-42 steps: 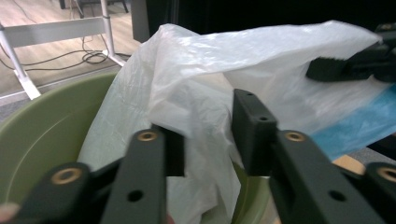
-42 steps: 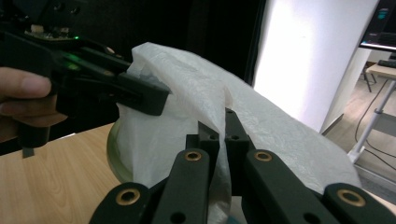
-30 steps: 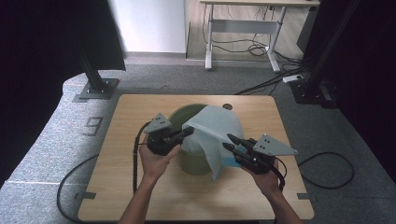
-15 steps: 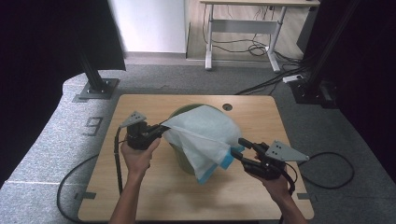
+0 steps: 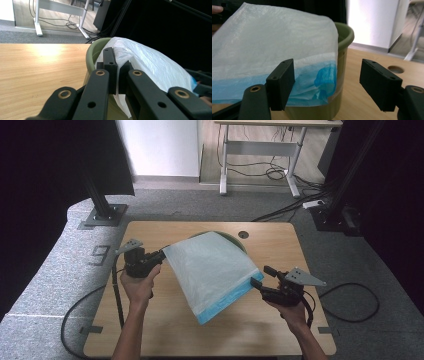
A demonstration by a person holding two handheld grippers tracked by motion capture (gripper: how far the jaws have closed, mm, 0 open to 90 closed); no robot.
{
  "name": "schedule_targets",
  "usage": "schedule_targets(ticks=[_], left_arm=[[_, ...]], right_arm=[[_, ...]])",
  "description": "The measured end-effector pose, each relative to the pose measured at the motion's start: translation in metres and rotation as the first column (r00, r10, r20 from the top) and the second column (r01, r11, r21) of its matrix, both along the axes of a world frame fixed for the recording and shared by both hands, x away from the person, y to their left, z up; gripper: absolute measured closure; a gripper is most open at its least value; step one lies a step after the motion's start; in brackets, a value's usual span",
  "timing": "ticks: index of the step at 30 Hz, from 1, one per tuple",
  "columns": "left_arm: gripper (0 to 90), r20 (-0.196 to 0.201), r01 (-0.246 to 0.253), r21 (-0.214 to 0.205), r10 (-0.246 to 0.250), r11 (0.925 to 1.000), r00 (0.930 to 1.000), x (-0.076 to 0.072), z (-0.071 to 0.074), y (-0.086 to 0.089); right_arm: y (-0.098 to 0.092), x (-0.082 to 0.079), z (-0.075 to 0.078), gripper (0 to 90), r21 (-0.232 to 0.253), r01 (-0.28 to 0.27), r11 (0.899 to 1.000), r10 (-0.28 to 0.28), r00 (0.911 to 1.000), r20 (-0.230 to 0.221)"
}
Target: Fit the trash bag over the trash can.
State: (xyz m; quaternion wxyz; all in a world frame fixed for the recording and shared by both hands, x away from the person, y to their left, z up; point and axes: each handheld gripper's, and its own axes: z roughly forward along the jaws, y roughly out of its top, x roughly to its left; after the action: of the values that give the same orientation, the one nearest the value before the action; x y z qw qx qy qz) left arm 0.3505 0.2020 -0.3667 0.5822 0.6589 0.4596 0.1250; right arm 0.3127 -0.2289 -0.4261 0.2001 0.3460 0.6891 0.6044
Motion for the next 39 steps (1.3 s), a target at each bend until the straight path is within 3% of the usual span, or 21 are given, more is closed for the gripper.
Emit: schedule_targets(ticks=[1,3,6,8,10,17,25,28,31,34,39], left_arm=[[89.5,0.0,0.001,-0.002,-0.001,1.0,1.0,0.0,0.0,-0.001],[89.5,-0.001,0.007,0.0,-0.007,1.0,1.0,0.0,-0.001,-0.002],[89.5,-0.001,0.018,0.005,-0.018,0.9998,0.9998,0.0,-0.001,-0.006],[89.5,-0.001,0.028,0.007,-0.028,0.9996,0.9996,0.0,-0.001,-0.009],[89.5,-0.003,0.044,0.017,-0.044,0.9989,0.999,0.001,-0.002,-0.013],[89.0,-0.021,0.117,0.035,-0.116,0.9925,0.993,0.008,-0.004,-0.037],[86.5,-0.073,0.218,0.074,-0.213,0.9732,0.9744,0.012,-0.011,-0.066],[77.0,-0.066,0.203,0.086,-0.198,0.9753,0.9779,0.009,-0.009,-0.066],[53.9,-0.052,0.195,0.092,-0.191,0.9765,0.9802,0.002,-0.004,-0.06],[40.4,-0.053,0.203,0.095,-0.199,0.9745,0.9786,-0.006,0.001,-0.048],[31.1,-0.042,0.211,0.139,-0.207,0.9676,0.9774,-0.017,0.004,-0.039]], right_arm=[[0.001,0.002,-0.004,27.7,0.016,-0.009,1.0,0.01,0.9998,-0.017],[0.005,0.006,-0.013,37.0,0.04,-0.027,0.999,0.029,0.999,-0.035],[0.01,0.006,-0.021,66.6,0.035,-0.028,0.999,0.029,0.9993,-0.023],[0.01,0.007,-0.02,81.2,0.037,-0.028,0.999,0.028,0.9995,-0.013],[0.007,0.007,-0.014,86.4,0.023,0.003,1.0,-0.003,1.0,-0.005],[-0.012,0.012,0.02,87.9,0.044,0.075,0.996,-0.076,0.9969,0.018],[-0.027,0.008,0.048,87.9,0.059,0.115,0.992,-0.119,0.9896,0.081],[-0.028,0.009,0.05,87.9,0.061,0.124,0.99,-0.129,0.9881,0.084],[-0.029,0.011,0.051,87.9,0.052,0.134,0.99,-0.138,0.9871,0.082],[-0.031,0.012,0.052,87.9,0.04,0.156,0.987,-0.159,0.9838,0.083],[-0.036,0.016,0.051,87.9,0.037,0.192,0.981,-0.194,0.9796,0.054]])
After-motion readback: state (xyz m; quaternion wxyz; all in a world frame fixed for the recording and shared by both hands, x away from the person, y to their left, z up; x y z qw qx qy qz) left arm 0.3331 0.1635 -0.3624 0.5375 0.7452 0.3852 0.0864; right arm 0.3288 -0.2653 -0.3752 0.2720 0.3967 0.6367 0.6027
